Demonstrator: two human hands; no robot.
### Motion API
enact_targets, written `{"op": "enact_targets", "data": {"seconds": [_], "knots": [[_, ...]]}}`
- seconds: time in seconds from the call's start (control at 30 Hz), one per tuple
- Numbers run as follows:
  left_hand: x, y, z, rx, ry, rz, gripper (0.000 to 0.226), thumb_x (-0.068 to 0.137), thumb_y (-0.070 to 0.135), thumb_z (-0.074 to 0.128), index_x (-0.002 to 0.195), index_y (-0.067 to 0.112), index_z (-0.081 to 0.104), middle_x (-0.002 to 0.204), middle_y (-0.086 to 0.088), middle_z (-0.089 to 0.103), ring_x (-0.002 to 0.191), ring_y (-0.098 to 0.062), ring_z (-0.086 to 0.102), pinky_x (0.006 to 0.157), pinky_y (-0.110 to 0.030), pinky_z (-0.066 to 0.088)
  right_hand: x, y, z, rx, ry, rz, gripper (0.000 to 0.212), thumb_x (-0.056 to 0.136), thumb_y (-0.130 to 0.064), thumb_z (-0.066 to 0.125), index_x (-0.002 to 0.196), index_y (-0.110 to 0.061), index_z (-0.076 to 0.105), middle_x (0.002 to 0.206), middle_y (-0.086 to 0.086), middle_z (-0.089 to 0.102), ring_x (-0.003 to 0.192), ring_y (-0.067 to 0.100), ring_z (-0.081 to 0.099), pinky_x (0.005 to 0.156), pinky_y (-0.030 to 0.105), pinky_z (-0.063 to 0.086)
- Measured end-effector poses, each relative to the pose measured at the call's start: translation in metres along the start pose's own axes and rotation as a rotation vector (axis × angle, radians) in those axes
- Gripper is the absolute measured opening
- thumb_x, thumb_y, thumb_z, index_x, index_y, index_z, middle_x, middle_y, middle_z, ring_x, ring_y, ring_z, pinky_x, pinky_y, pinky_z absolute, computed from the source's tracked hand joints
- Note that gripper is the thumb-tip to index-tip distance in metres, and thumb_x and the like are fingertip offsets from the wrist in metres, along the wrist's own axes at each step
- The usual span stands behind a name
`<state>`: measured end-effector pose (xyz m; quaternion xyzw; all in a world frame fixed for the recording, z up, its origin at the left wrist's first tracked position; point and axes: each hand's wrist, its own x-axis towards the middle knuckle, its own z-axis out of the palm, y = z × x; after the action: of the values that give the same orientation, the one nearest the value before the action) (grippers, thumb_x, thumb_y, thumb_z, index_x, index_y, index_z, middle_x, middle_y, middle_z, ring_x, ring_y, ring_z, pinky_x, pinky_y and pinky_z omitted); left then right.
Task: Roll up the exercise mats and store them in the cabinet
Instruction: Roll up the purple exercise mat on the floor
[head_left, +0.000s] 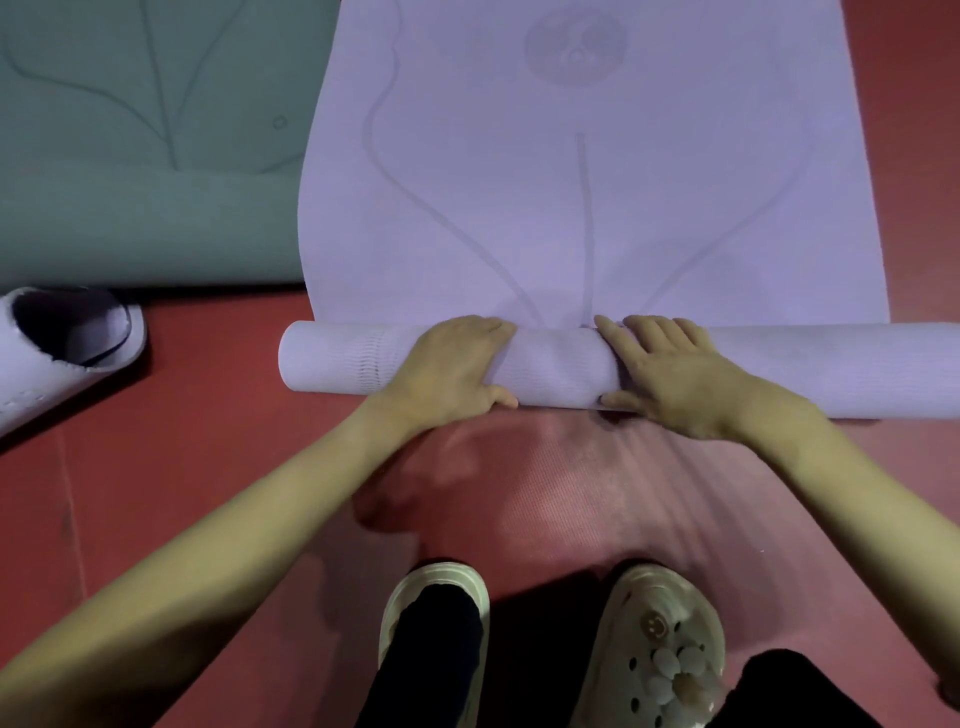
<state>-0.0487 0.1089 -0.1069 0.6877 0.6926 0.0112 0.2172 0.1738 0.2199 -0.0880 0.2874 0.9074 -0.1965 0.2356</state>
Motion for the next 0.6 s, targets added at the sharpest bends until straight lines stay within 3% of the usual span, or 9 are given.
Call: {"op": "enact_targets", "data": {"seconds": [0.13, 0.23, 0.3, 0.37, 0.47, 0.53, 0.6], "knots": [[0.020, -0.008, -0.019, -0.006, -0.091, -0.018, 0.058, 0.070, 0.055, 0.075, 0.117, 0.023, 0.063, 0.111, 0.002, 0.069, 0.103, -0.023, 0.060, 0.083, -0.031, 0.039, -0.006, -0.018, 0.007, -0.085, -0.004, 0.080, 0.103, 0.088, -0.063, 0.048, 0.152, -0.011, -0.013, 0.158, 0.023, 0.000, 0.147, 0.035, -0.003, 0.119, 0.051, -0.003], [0.028, -0.011, -0.029, -0.044, -0.162, -0.042, 0.052, 0.070, 0.053, 0.075, 0.113, 0.025, 0.065, 0.105, 0.004, 0.070, 0.099, -0.021, 0.060, 0.083, -0.032, 0.043, 0.001, -0.019, 0.020, -0.144, 0.128, 0.090, 0.124, 0.059, -0.062, 0.080, 0.149, 0.003, 0.022, 0.142, 0.035, 0.033, 0.134, 0.047, 0.032, 0.111, 0.063, 0.021], [0.028, -0.013, -0.029, -0.069, -0.183, -0.060, 0.054, 0.072, 0.052, 0.075, 0.117, 0.025, 0.063, 0.110, 0.004, 0.069, 0.103, -0.021, 0.059, 0.087, -0.032, 0.043, 0.008, -0.014, 0.030, -0.159, 0.218, 0.079, 0.116, 0.051, -0.055, 0.086, 0.139, 0.005, 0.041, 0.125, 0.032, 0.049, 0.116, 0.046, 0.049, 0.101, 0.064, 0.033], [0.026, -0.015, -0.027, -0.093, -0.162, -0.056, 0.056, 0.074, 0.053, 0.073, 0.120, 0.024, 0.061, 0.114, 0.005, 0.067, 0.107, -0.020, 0.058, 0.089, -0.033, 0.044, 0.014, -0.009, 0.032, -0.182, 0.274, 0.080, 0.100, 0.060, -0.051, 0.082, 0.134, 0.005, 0.047, 0.117, 0.029, 0.054, 0.107, 0.043, 0.054, 0.097, 0.062, 0.037], [0.018, -0.015, -0.026, -0.065, -0.056, -0.025, 0.061, 0.081, 0.053, 0.068, 0.130, 0.019, 0.056, 0.130, 0.003, 0.060, 0.119, -0.020, 0.053, 0.096, -0.033, 0.042, 0.024, -0.003, 0.018, -0.170, 0.257, 0.056, 0.094, 0.073, -0.054, 0.073, 0.142, 0.001, 0.037, 0.124, 0.024, 0.049, 0.114, 0.039, 0.048, 0.101, 0.060, 0.032], [0.009, -0.010, -0.022, -0.013, 0.089, 0.018, 0.062, 0.084, 0.048, 0.068, 0.132, 0.011, 0.055, 0.135, -0.004, 0.057, 0.123, -0.024, 0.053, 0.099, -0.035, 0.039, 0.030, 0.002, 0.006, -0.100, 0.146, 0.057, 0.093, 0.084, -0.059, 0.059, 0.150, -0.009, 0.018, 0.136, 0.015, 0.036, 0.127, 0.034, 0.034, 0.109, 0.053, 0.020], [0.001, -0.003, -0.017, 0.048, 0.194, 0.053, 0.067, 0.082, 0.045, 0.071, 0.133, 0.005, 0.054, 0.136, -0.013, 0.056, 0.125, -0.030, 0.052, 0.104, -0.039, 0.039, 0.038, 0.008, -0.007, -0.015, 0.047, 0.062, 0.090, 0.085, -0.062, 0.056, 0.149, -0.016, 0.013, 0.138, 0.011, 0.033, 0.131, 0.031, 0.029, 0.111, 0.049, 0.017]]}}
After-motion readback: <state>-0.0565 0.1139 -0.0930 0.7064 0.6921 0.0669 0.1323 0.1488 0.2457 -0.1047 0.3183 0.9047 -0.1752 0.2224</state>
